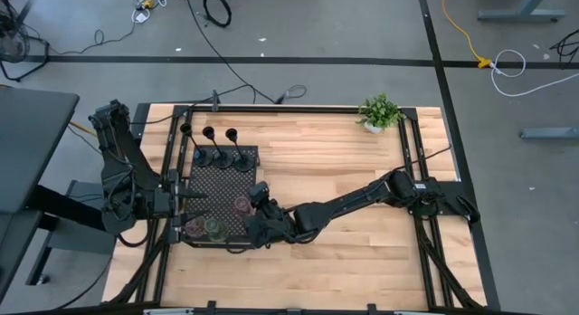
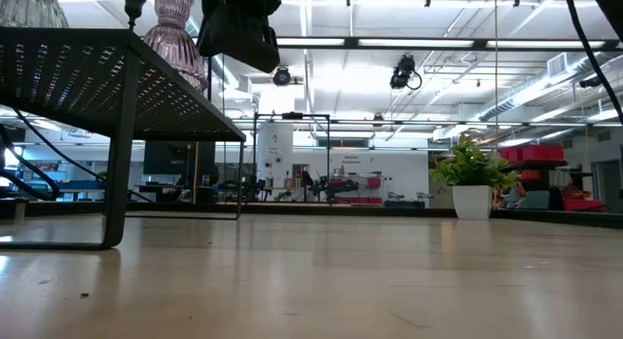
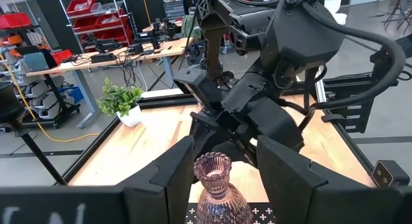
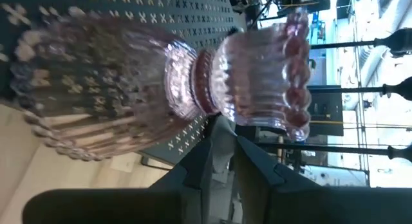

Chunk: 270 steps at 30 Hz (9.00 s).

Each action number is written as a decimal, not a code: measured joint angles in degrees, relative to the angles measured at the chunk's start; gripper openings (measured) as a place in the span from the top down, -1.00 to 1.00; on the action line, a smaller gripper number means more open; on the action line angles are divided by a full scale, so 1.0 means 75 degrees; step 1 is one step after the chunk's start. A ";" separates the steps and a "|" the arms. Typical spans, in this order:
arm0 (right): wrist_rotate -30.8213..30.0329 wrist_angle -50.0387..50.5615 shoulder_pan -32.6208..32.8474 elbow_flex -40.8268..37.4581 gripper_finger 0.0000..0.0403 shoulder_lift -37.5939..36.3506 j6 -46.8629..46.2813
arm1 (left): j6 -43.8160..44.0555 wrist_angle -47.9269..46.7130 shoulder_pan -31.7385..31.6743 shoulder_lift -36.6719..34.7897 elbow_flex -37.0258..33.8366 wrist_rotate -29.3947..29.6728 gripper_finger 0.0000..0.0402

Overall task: Pick & Place candle stick holders
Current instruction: Put the pink glass candle holder on the shelf aligned with the pink and green glass candle holders, then return to Home Position

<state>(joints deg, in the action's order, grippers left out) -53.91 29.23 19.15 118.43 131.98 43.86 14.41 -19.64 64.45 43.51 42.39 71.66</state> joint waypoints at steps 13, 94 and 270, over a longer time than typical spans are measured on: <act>0.0130 -0.0340 0.0402 0.0002 0.67 0.0000 -0.0125 | 0.0001 0.0003 0.0000 -0.0002 0.0000 0.0003 0.14; 0.0063 -0.0691 0.1484 -0.7032 0.80 -0.6534 -1.0041 | 0.1612 -0.3820 0.0009 -0.2466 0.0006 0.0208 0.14; 0.3466 -0.9060 -0.1725 -1.5676 0.93 -1.7550 -0.6607 | 0.1786 -0.3933 -0.6050 -0.5770 -0.0466 -0.4453 0.14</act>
<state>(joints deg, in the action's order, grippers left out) -27.91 -38.72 6.22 0.86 0.36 -5.69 27.81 -49.14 19.07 0.23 38.89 38.26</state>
